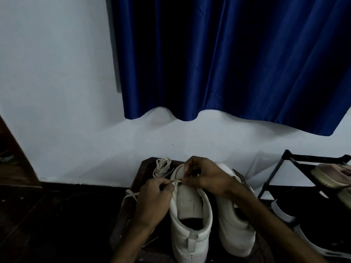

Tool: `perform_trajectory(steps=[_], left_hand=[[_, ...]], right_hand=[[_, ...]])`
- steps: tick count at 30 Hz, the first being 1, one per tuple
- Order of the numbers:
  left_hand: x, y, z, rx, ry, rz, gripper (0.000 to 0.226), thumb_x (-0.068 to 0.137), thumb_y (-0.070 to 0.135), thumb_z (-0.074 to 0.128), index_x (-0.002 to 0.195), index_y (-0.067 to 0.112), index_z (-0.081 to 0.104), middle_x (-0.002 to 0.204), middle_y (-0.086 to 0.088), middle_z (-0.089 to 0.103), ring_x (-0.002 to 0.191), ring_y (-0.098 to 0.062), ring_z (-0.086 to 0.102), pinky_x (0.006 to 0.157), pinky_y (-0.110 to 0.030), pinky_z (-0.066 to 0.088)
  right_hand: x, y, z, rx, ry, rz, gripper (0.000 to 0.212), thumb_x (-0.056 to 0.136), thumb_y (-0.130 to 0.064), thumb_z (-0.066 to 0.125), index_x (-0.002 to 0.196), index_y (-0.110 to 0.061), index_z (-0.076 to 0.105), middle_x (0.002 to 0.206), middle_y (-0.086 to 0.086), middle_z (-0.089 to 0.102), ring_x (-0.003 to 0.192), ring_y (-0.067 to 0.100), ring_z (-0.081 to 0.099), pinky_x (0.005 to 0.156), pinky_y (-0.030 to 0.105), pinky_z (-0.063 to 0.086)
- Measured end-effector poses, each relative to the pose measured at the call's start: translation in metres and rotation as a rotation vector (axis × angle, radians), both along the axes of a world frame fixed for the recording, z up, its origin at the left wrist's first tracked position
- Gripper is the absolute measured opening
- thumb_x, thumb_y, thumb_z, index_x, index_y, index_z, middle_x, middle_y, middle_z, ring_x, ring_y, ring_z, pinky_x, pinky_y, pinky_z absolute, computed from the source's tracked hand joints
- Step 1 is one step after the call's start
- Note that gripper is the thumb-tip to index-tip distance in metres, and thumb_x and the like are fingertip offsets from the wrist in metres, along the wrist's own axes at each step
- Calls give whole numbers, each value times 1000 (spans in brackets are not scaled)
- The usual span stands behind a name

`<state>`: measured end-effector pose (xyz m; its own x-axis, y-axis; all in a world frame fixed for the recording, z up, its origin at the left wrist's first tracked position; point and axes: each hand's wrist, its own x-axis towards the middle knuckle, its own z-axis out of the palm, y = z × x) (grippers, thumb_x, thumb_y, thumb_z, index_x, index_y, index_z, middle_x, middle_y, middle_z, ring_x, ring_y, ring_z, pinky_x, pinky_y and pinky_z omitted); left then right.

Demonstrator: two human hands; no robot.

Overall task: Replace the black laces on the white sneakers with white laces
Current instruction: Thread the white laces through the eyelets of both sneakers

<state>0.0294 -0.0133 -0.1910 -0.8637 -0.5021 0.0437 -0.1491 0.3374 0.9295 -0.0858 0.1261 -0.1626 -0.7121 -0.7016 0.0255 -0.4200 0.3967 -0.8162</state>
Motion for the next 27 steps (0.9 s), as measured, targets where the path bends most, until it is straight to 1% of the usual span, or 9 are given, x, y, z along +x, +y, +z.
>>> perform_trajectory(steps=[4,9,14,16,19,21,23,25,27], left_hand=[[2,-2,-3,5,3,16,13,86,18,65,81,24,75,78,14,72,78,2,63,70,-23,49],[4,-1,-2,9,11,29,19,85,18,66,72,32,69,76,16,70,76,5,61,65,-18,45],[5,0,-3,15,13,28,13,85,21,65,84,32,71,86,16,70,87,0,63,78,-26,51],[5,3,-3,1,19,36,7,84,28,65,85,31,71,86,15,70,88,-2,64,80,-28,51],[7,6,-2,2,23,27,28,95,42,54,86,24,73,82,9,72,82,-4,65,79,-33,52],[8,4,-7,184,32,-41,40,100,45,43,91,23,75,87,7,74,86,-9,68,82,-38,54],[8,6,-14,313,53,-78,29,102,30,47,96,28,75,94,10,75,92,-8,69,85,-44,57],[5,12,-22,242,102,5,18,94,17,59,92,28,73,92,12,74,91,-5,69,84,-40,57],[1,17,-27,148,134,93,5,87,23,69,84,27,70,84,12,72,85,-4,67,79,-35,56]], right_hand=[[1,-5,-2,-19,-43,35,35,75,-1,79,88,-19,51,82,6,71,61,2,53,60,16,41],[2,-6,0,-1,-79,43,38,76,-3,79,89,-20,48,86,6,72,65,9,50,63,23,42],[3,-7,-3,-43,-64,8,39,76,-8,80,88,-21,45,88,9,73,64,12,49,62,25,40],[3,-7,-5,-57,-43,8,40,75,-11,80,87,-21,43,86,9,73,66,15,49,63,28,41],[5,-13,-6,6,62,-1,39,72,-16,80,85,-23,43,80,-2,71,65,12,50,63,27,43],[6,-17,-6,44,122,-33,41,71,-12,80,84,-25,43,77,-5,71,62,8,51,60,19,41],[5,-17,-4,46,146,-50,42,71,-7,81,84,-25,45,75,-5,72,60,5,53,59,13,38],[4,-14,0,71,152,-38,37,71,-5,81,84,-23,51,73,-6,73,59,0,55,60,11,38],[4,-9,4,126,150,-10,28,75,-8,80,86,-21,58,74,-6,73,61,-1,58,63,13,39]])
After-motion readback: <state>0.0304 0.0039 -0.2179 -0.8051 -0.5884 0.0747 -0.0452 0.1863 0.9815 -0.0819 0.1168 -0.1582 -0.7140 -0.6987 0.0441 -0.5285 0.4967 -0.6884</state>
